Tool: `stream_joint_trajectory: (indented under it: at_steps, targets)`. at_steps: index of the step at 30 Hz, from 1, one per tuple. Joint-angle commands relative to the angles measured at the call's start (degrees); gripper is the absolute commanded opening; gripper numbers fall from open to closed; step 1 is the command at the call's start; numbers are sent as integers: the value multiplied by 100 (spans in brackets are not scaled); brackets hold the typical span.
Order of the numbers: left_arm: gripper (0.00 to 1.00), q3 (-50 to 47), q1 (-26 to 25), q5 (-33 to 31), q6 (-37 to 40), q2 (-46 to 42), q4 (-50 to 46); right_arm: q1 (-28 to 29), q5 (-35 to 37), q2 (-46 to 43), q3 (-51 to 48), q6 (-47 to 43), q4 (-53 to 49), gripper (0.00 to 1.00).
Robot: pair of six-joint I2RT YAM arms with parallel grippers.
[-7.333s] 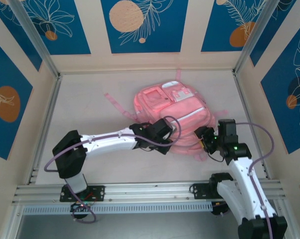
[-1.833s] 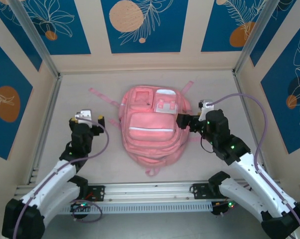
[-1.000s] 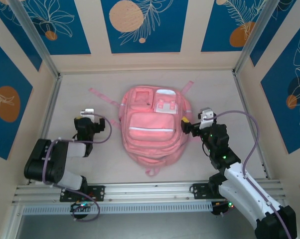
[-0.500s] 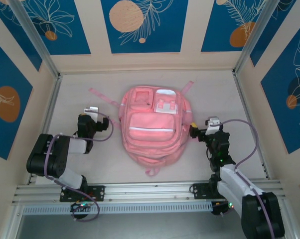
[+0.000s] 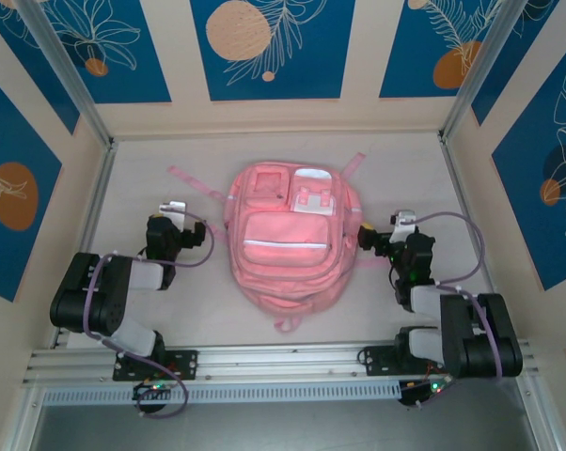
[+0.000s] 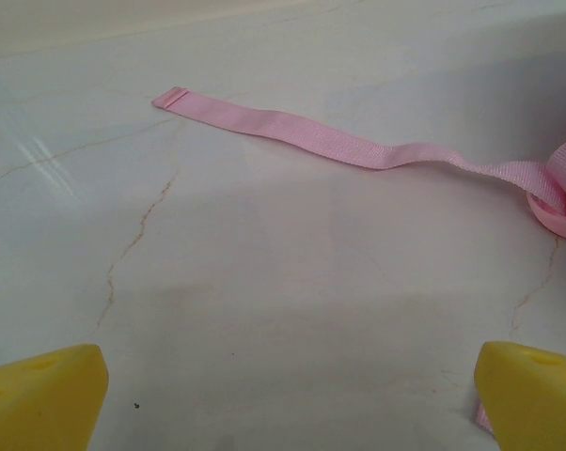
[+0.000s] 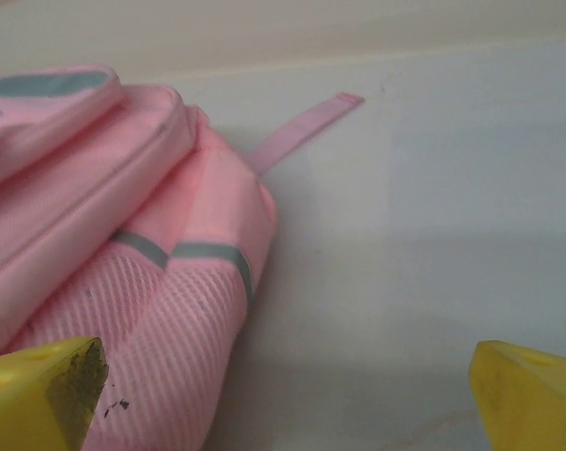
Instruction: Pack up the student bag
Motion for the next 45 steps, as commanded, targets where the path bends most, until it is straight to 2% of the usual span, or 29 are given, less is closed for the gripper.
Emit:
stream_joint_trajectory:
  at_steps: [1, 4, 5, 7, 9, 11, 14, 19, 20, 21, 24, 32, 45]
  targets:
    - [100, 120, 92, 145, 43, -6, 101, -127, -575, 673, 127, -224, 1163, 99]
    - [100, 119, 97, 153, 42, -10, 97, -271, -760, 1911, 35, -19, 2783, 99]
    - [100, 120, 93, 162, 42, -6, 94, -312, -784, 1809, 79, 6, 2516, 99]
    - [100, 128, 105, 170, 43, -9, 84, -406, -726, 1288, 691, 46, 613, 99]
    - [100, 129, 111, 181, 40, -9, 84, -470, -921, 1590, 1093, 129, 355, 99]
    - [100, 133, 111, 203, 31, -9, 74, -281, -594, 1489, 1239, -29, -111, 99]
    - [100, 129, 119, 213, 34, -9, 76, -88, -260, 1479, 1263, -139, -166, 99]
    - [100, 122, 119, 219, 34, -9, 75, -54, -279, 1516, 1348, -192, -276, 99]
    - [100, 119, 119, 221, 29, -15, 75, -71, -373, 1499, 1355, -206, -328, 99]
    - [100, 120, 119, 215, 34, -17, 84, -123, -758, 1511, 1342, -287, -273, 99]
    - [100, 120, 119, 224, 34, -18, 90, -160, -980, 1512, 1307, -343, -219, 99]
    - [100, 181, 347, 930, 13, 7, -22, -224, -1048, 1521, 1347, -283, -266, 99]
    - [100, 234, 382, 891, -48, 21, -94, -267, -1094, 1538, 1371, -263, -284, 99]
